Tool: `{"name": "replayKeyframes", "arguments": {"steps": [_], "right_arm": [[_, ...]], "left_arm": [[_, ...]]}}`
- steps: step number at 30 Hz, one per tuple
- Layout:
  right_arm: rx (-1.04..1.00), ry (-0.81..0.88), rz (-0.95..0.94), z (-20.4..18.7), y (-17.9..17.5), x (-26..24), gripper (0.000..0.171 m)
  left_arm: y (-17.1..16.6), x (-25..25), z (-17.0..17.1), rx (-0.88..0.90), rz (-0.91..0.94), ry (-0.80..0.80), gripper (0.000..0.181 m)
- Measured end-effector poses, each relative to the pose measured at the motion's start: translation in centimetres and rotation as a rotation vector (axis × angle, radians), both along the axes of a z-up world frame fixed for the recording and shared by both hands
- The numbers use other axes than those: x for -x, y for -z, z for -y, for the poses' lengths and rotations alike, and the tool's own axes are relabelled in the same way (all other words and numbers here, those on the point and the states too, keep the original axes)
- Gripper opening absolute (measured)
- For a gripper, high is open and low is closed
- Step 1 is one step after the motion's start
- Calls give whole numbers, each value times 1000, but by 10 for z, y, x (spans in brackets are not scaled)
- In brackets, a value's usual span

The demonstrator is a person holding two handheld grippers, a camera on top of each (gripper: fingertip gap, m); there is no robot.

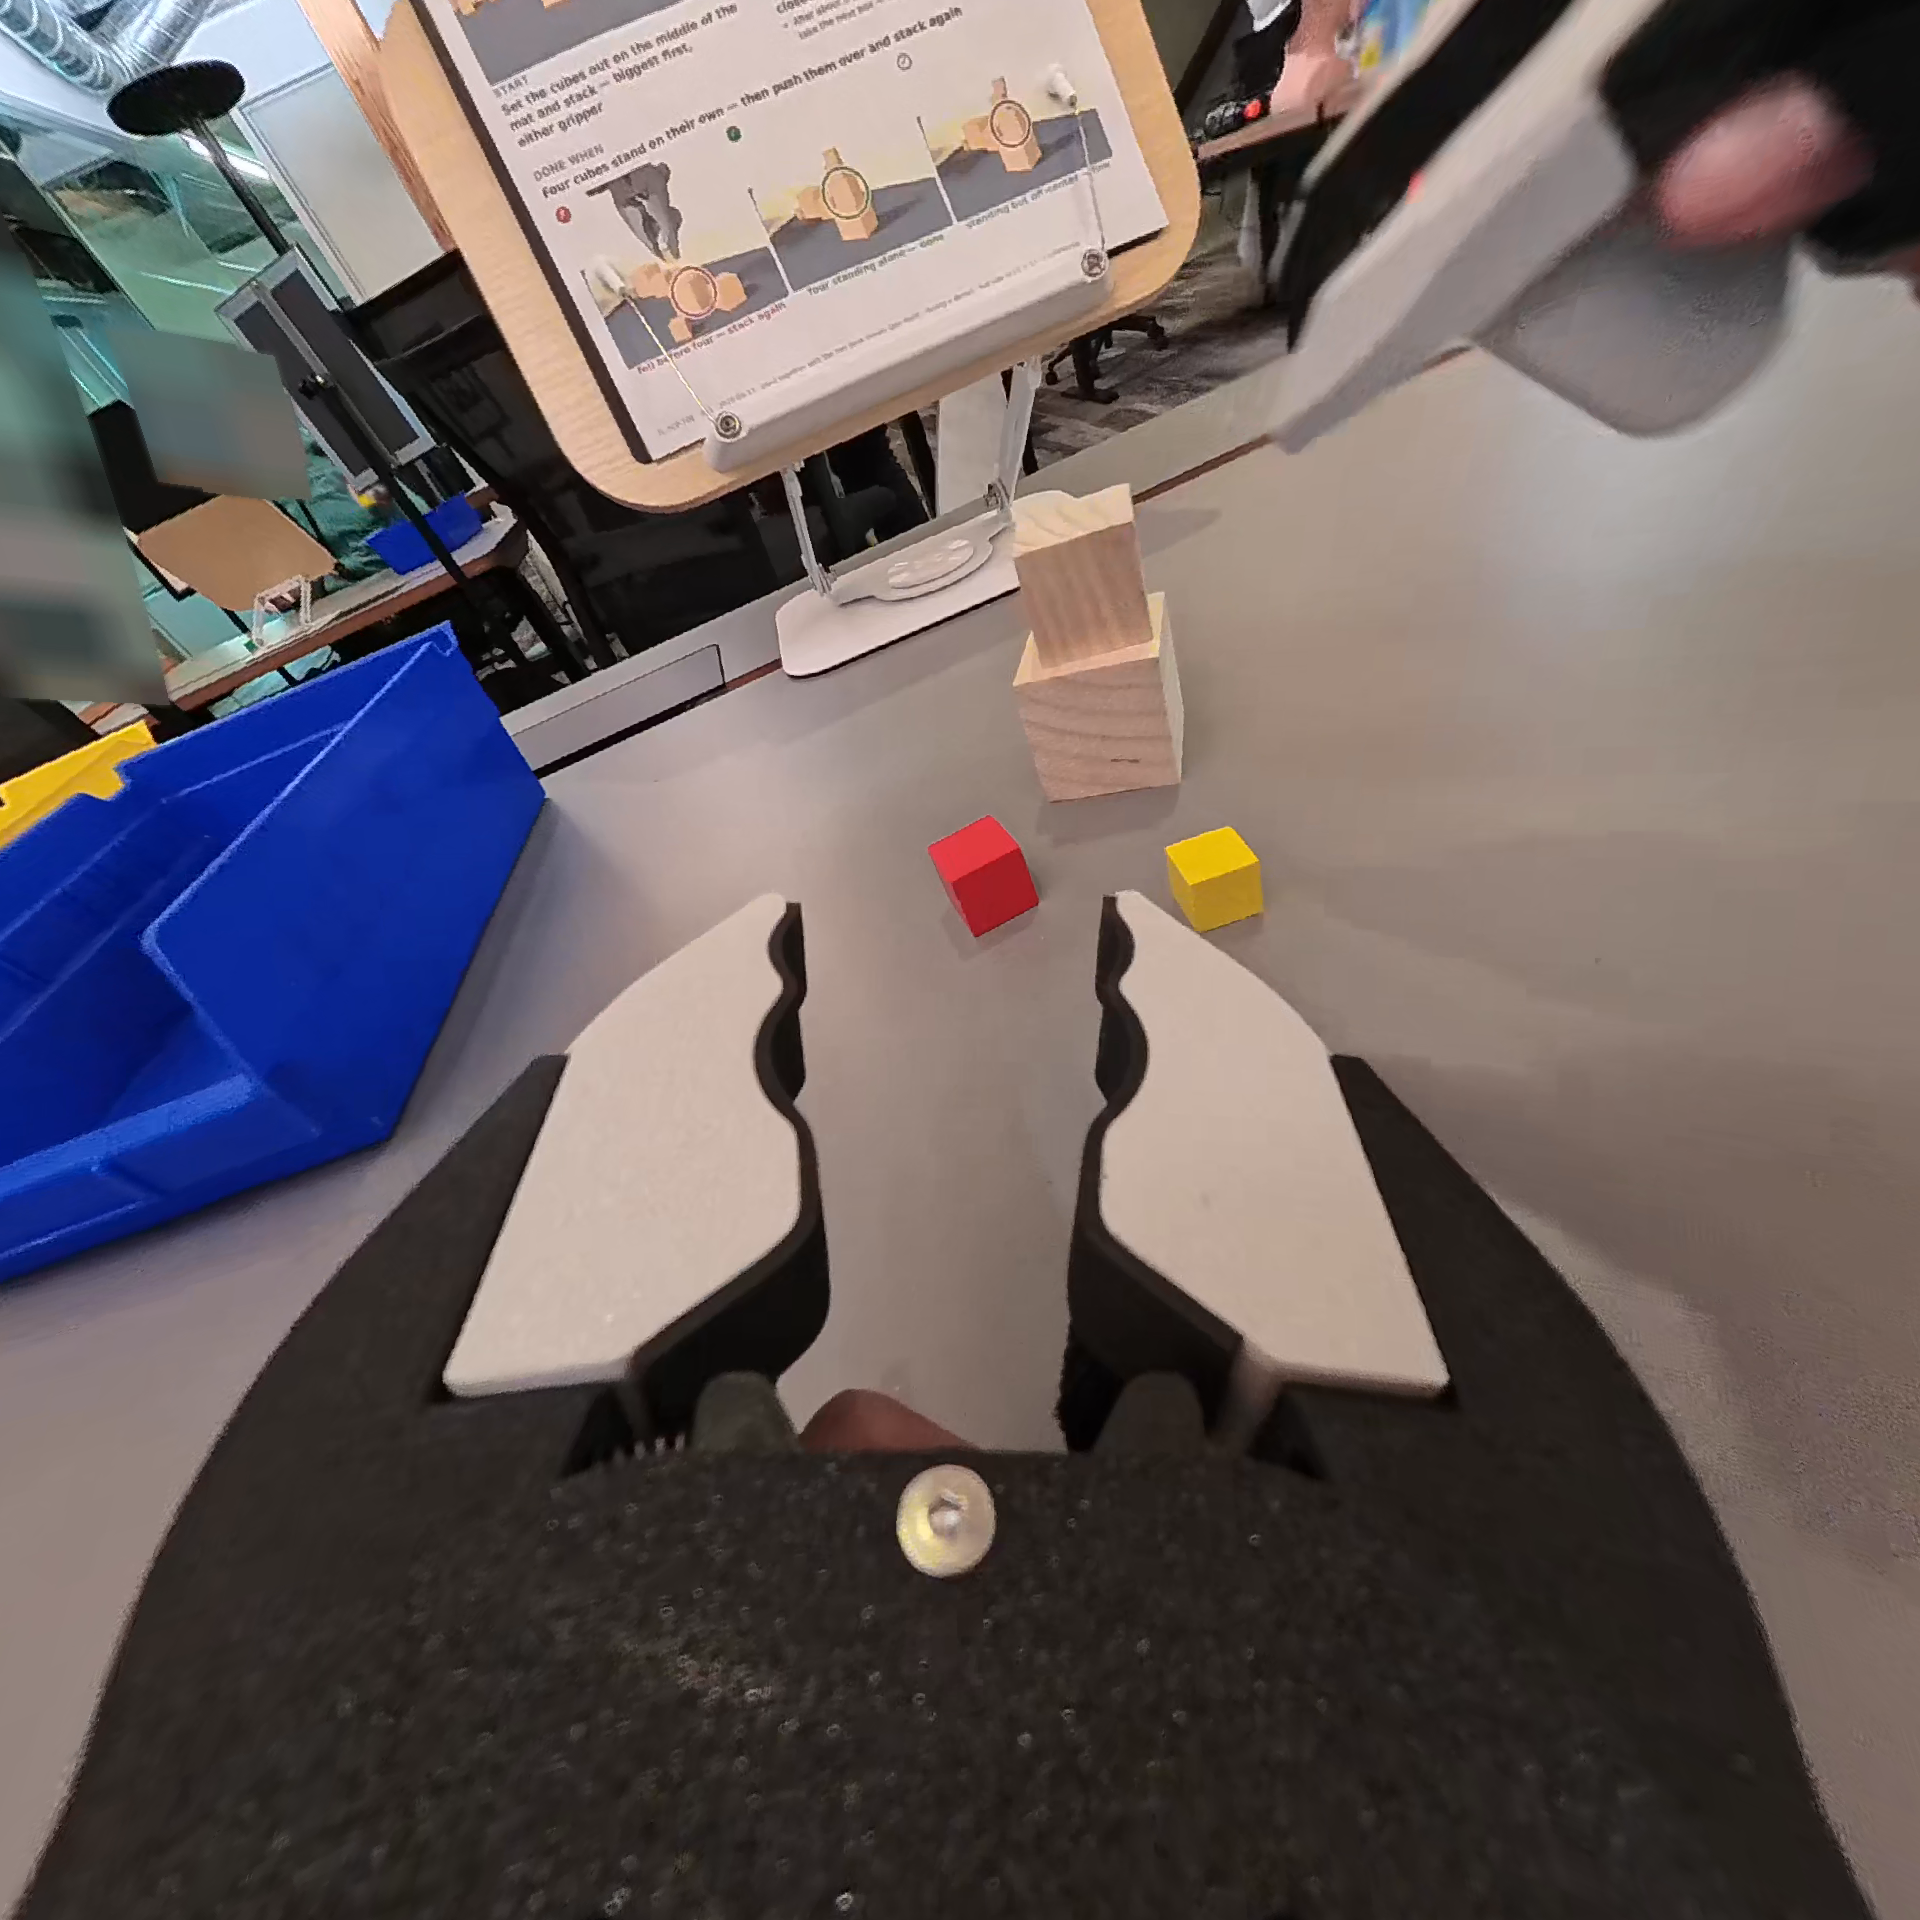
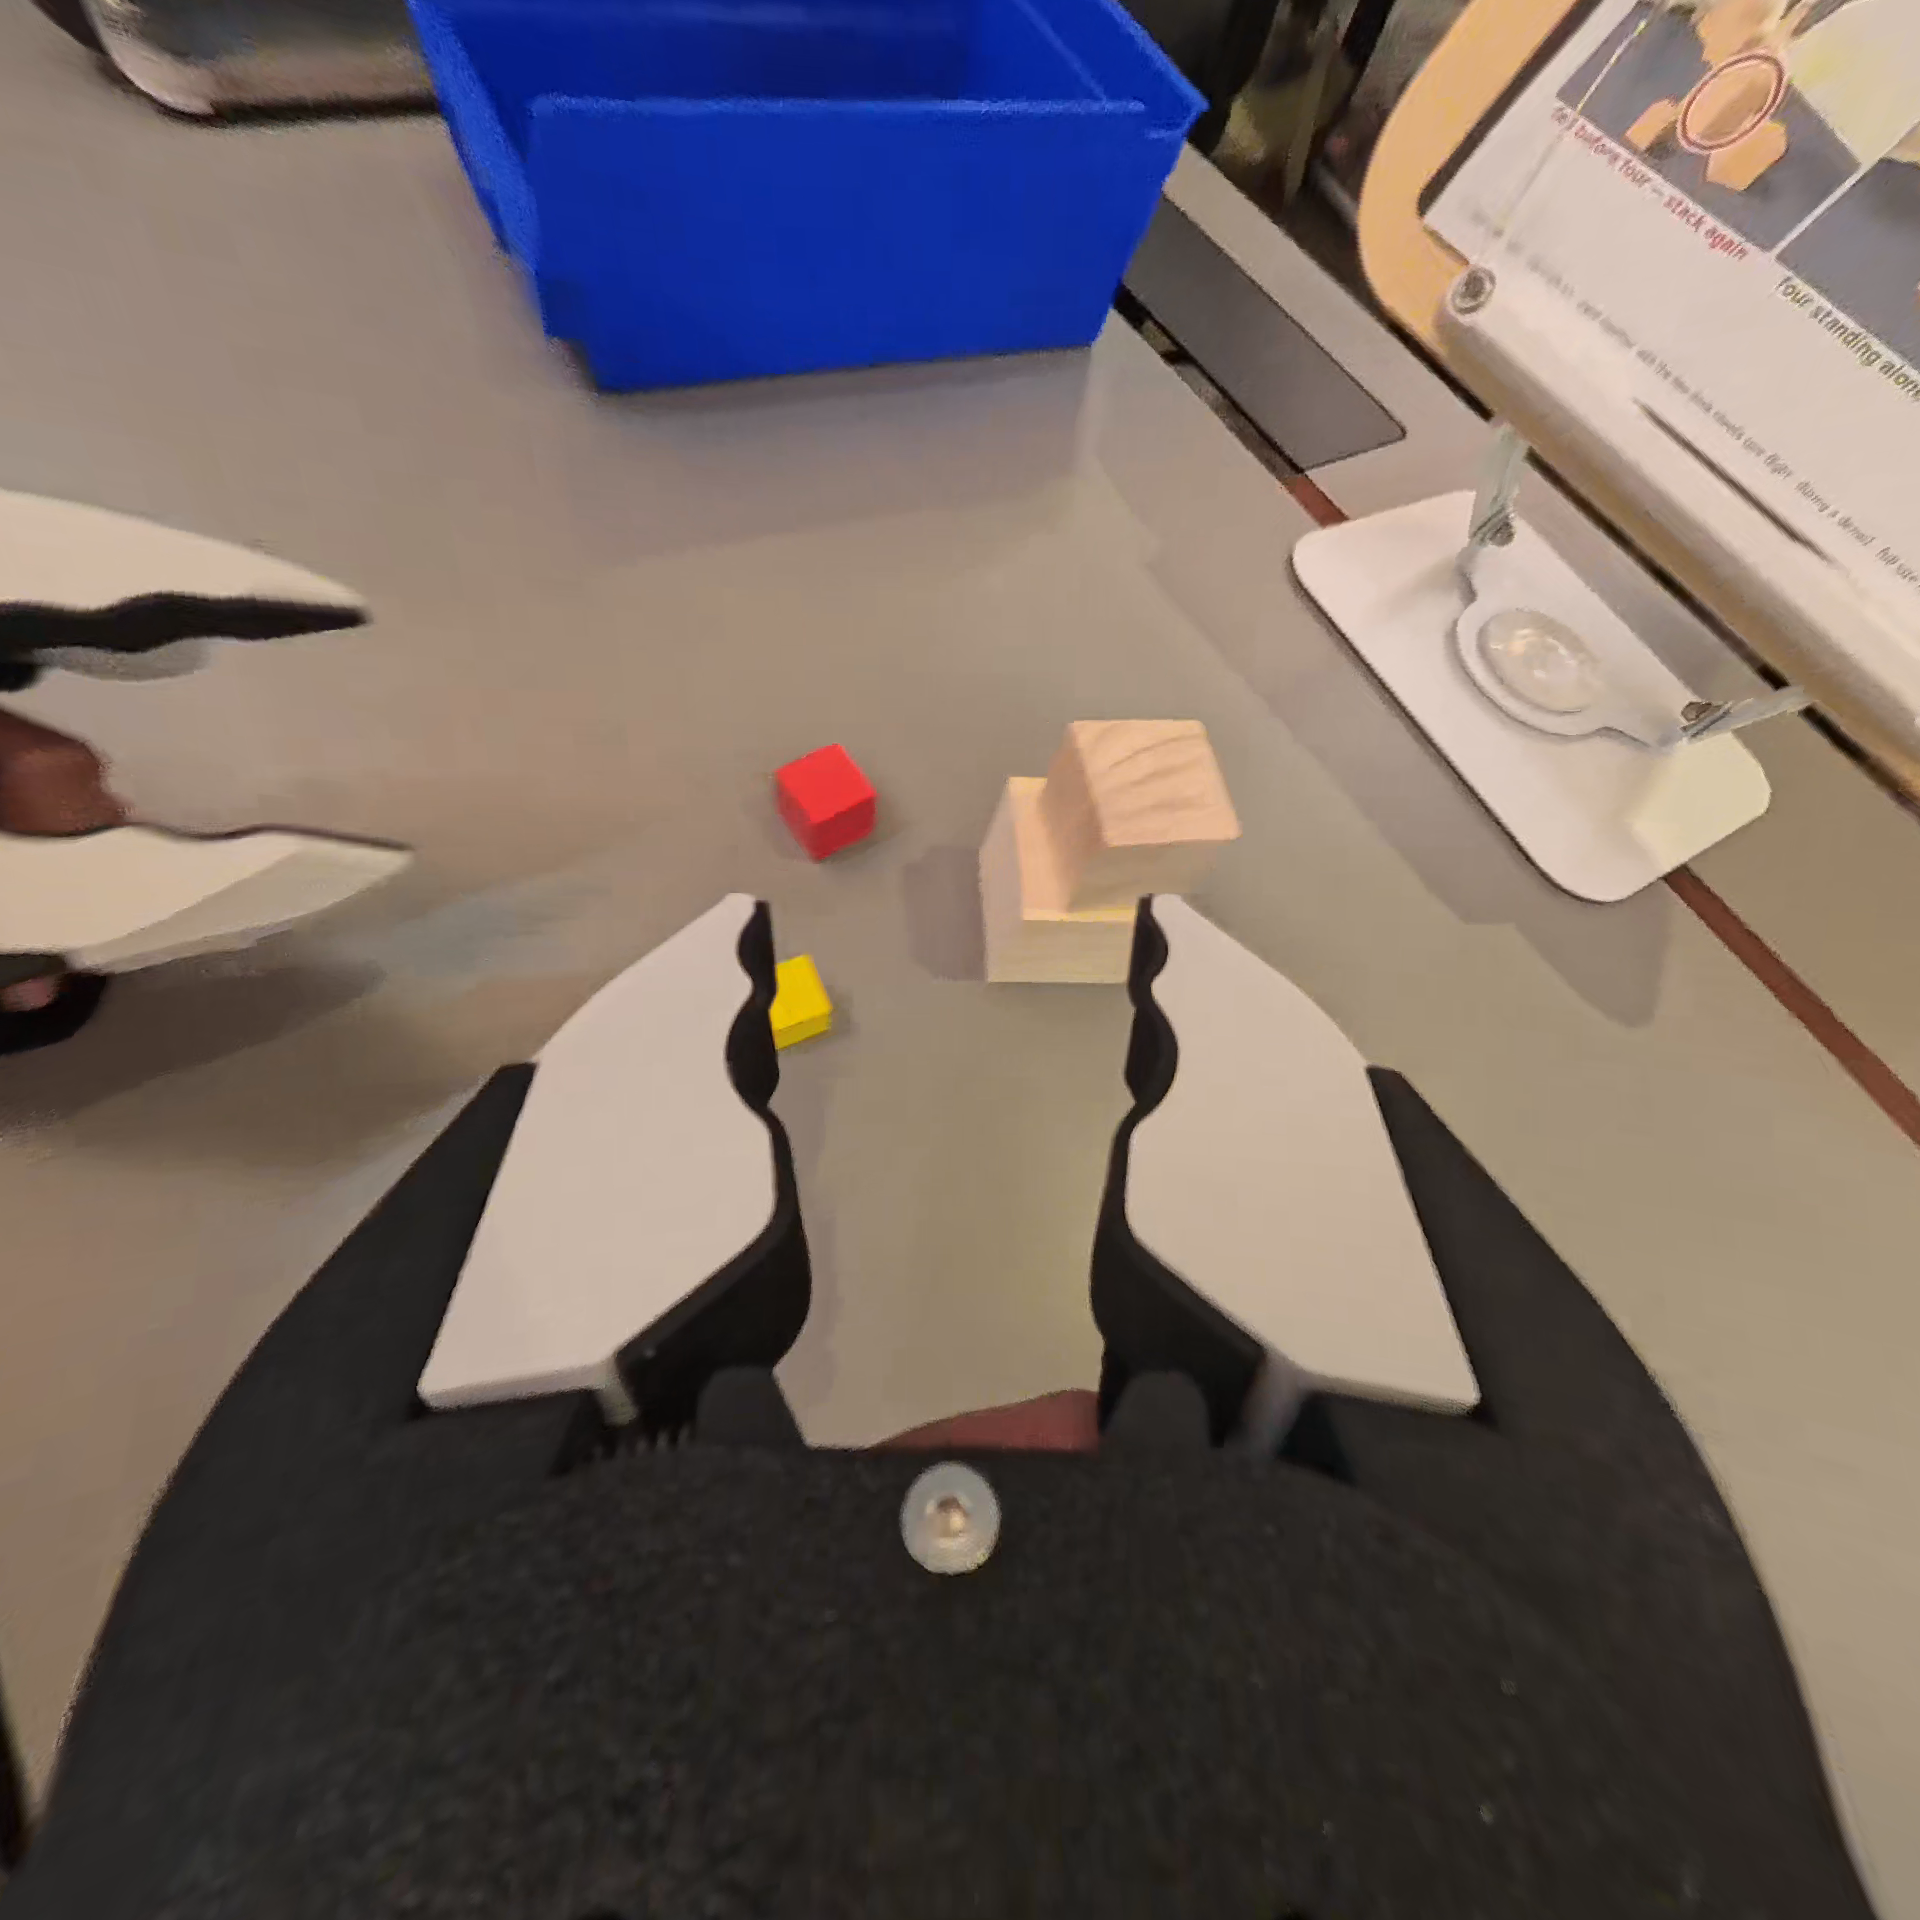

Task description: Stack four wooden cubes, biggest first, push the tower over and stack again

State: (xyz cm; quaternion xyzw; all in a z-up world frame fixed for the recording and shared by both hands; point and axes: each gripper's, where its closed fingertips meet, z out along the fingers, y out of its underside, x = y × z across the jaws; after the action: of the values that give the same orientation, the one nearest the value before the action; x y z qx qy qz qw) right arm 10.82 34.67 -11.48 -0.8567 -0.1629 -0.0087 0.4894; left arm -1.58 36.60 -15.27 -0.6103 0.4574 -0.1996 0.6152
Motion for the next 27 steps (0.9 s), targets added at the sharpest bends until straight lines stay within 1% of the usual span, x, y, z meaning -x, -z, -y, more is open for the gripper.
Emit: {"name": "replayKeyframes", "arguments": {"steps": [3,6,7,10,12,14,17,19,20,22,23,25,27], "right_arm": [[-39,7,-69,29,15,15,65],[-58,26,-120,55,35,20,64],[-55,23,-126,61,40,20,61],[-64,27,-101,78,47,15,62],[-84,22,-138,92,49,15,61],[-87,27,-174,103,56,14,61],[-70,51,-176,112,68,7,61],[-75,51,-199,114,69,6,60],[-77,51,-210,114,69,5,59],[-81,54,-223,114,68,3,59],[-81,54,-229,114,68,3,59],[-82,50,-243,114,67,2,58],[-77,53,-254,114,68,0,58]], "left_arm": [[-1,0,0,3,6,3,53],[0,-1,1,1,-1,7,53],[1,-1,2,6,-9,10,53],[5,-3,3,37,-31,24,54],[10,-4,4,92,-52,53,54],[19,-6,4,194,-91,91,56],[23,-9,-3,342,-119,174,63],[22,-11,-11,401,-156,241,71],[21,-12,-15,422,-193,289,72],[20,-13,-31,392,-267,356,70],[25,-14,-35,378,-339,409,69],[40,-19,-51,321,-509,454,71],[54,-30,-60,277,-657,508,69]]}}
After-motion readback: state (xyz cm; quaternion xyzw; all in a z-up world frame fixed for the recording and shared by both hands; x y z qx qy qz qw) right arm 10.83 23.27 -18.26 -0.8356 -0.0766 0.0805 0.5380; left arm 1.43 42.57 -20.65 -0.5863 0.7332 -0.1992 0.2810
